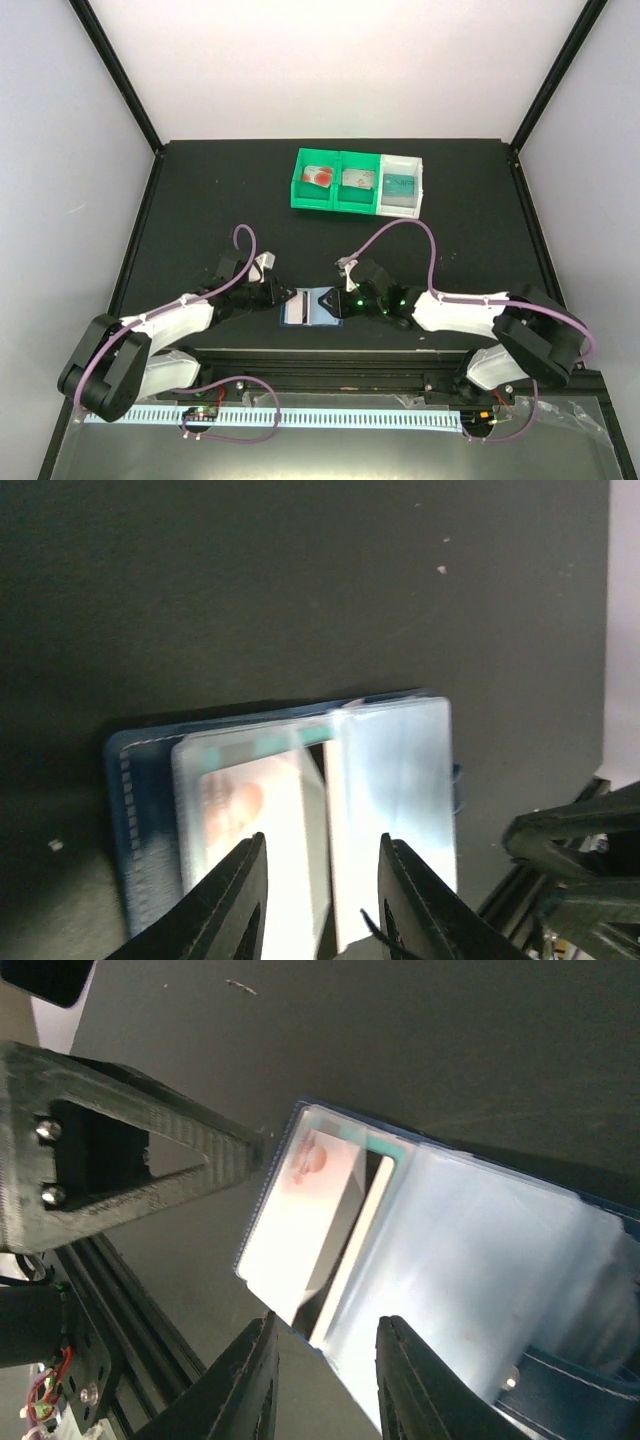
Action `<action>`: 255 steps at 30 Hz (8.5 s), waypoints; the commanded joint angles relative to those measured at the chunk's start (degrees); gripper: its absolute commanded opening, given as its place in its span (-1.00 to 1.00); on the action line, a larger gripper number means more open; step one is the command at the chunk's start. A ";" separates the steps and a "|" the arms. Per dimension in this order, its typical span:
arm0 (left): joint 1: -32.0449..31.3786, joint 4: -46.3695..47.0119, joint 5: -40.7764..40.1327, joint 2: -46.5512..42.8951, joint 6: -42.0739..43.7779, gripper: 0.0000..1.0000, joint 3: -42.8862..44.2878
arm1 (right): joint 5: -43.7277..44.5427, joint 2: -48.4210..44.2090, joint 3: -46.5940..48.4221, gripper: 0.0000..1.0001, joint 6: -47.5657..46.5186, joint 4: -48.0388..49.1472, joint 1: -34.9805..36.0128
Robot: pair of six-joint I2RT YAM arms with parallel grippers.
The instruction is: Take the credit cards out of the card holder
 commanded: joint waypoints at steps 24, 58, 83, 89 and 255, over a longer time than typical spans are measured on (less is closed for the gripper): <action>1.15 -2.37 -4.45 -2.03 -0.27 -0.93 -6.33 | -2.08 15.72 3.79 -0.49 6.94 9.76 4.74; -1.37 2.61 -0.69 -4.66 -6.21 -0.92 -10.37 | -1.15 14.93 0.94 -0.49 10.09 11.09 2.09; -1.49 3.15 3.55 -2.68 -4.23 -0.97 -8.35 | -4.49 13.95 1.44 -0.46 9.01 8.36 2.62; -1.51 3.52 2.07 -1.64 -4.51 -0.97 -10.44 | -4.96 14.74 1.19 -0.46 9.16 9.05 2.63; -46.59 15.88 -58.07 -15.24 63.18 -0.08 -3.63 | -12.66 -13.19 -3.26 -0.98 23.69 5.89 -4.06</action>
